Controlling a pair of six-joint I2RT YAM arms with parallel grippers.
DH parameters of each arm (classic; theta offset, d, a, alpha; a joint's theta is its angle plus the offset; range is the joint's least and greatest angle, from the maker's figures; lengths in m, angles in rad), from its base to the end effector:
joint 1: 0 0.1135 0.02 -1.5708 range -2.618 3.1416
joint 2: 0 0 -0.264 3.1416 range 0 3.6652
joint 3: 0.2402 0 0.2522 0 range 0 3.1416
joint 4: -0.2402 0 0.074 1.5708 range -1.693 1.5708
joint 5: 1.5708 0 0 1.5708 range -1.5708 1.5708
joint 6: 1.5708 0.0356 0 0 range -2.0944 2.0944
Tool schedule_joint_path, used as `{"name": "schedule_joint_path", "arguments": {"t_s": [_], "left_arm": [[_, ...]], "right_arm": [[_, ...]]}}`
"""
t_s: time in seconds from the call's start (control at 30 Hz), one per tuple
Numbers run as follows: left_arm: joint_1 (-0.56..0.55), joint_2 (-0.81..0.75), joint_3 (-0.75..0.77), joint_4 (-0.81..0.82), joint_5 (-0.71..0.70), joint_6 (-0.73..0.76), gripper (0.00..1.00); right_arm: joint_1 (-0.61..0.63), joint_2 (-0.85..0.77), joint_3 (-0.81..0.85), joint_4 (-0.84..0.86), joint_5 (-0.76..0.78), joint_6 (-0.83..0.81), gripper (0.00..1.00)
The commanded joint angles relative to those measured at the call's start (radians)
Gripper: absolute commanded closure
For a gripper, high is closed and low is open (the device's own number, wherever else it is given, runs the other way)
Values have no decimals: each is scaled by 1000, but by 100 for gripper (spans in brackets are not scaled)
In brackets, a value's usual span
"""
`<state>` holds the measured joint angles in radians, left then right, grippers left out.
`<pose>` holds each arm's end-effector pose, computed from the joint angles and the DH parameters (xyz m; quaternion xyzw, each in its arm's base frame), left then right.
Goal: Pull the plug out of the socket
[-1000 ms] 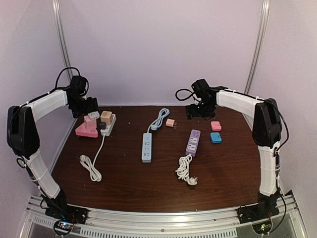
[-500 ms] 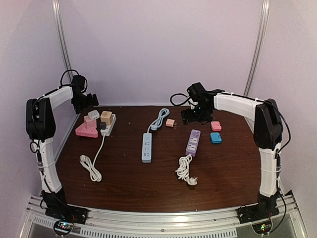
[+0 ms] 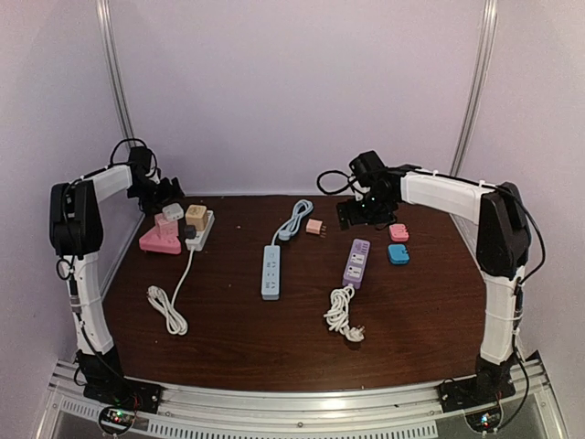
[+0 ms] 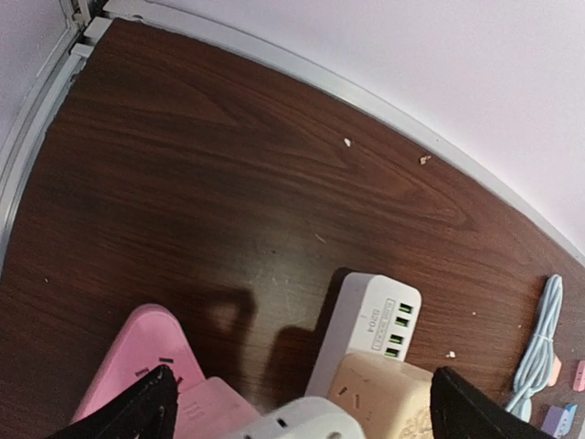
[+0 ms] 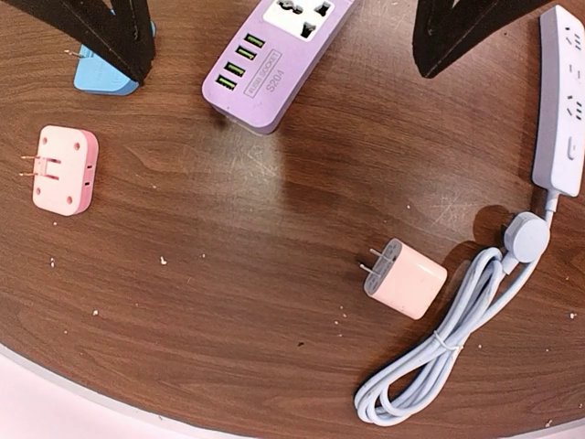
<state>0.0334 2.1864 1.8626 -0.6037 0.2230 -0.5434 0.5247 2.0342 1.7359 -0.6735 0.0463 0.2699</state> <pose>0.4890 0.0085 0.2210 -0.2344 0.9139 -0.1814 0.2774 0.3916 0.2248 0.2445 -0.1146 0.9484 0.0937 0.2805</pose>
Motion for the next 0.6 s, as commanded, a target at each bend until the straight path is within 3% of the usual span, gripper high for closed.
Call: {"name": "schedule_joint_path", "arguments": {"t_s": [0.0, 0.37, 0.57], "left_arm": [[43, -4, -49, 53, 62, -6, 2], [51, 19, -67, 71, 227, 27, 3], [51, -33, -182, 144, 347, 20, 2]], "right_arm": [[9, -37, -19, 22, -11, 16, 0], [16, -26, -16, 29, -36, 21, 0], [25, -12, -16, 35, -44, 25, 0]]}}
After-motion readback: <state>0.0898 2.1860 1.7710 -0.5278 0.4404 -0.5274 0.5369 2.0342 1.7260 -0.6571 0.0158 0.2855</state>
